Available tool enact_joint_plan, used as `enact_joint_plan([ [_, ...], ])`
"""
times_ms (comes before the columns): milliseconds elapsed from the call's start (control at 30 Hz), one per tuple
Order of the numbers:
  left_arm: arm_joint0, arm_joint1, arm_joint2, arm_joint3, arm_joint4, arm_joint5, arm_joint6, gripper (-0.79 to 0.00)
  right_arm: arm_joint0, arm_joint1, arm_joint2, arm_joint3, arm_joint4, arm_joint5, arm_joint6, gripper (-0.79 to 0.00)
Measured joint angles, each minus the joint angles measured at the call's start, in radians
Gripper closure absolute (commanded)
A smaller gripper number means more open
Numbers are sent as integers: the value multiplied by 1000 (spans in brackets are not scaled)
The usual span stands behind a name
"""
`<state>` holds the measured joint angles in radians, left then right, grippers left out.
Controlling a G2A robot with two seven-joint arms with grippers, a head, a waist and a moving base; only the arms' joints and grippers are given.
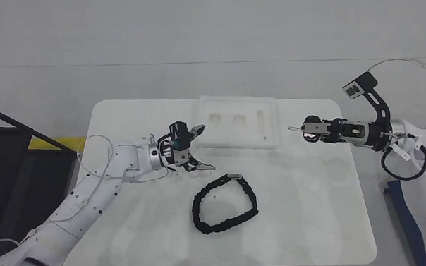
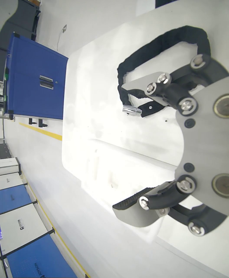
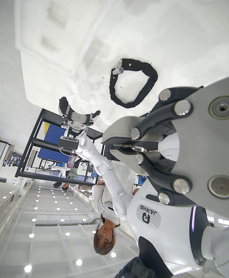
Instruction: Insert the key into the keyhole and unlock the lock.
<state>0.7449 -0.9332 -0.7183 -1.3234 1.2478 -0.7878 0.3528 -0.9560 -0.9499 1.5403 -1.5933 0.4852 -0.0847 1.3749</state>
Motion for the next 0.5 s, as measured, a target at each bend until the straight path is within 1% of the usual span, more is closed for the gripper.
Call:
enact_joint_plan([
  [133,-9,-18,44,31,93,-43,50,-785,0,0,0,0,0,0,0,0],
  [267,-16,-39,78,68,107,-87,70,-785,0,0,0,0,0,0,0,0],
  [500,-48,-79,125,133,156,-88,106,-785,0,0,0,0,0,0,0,0],
])
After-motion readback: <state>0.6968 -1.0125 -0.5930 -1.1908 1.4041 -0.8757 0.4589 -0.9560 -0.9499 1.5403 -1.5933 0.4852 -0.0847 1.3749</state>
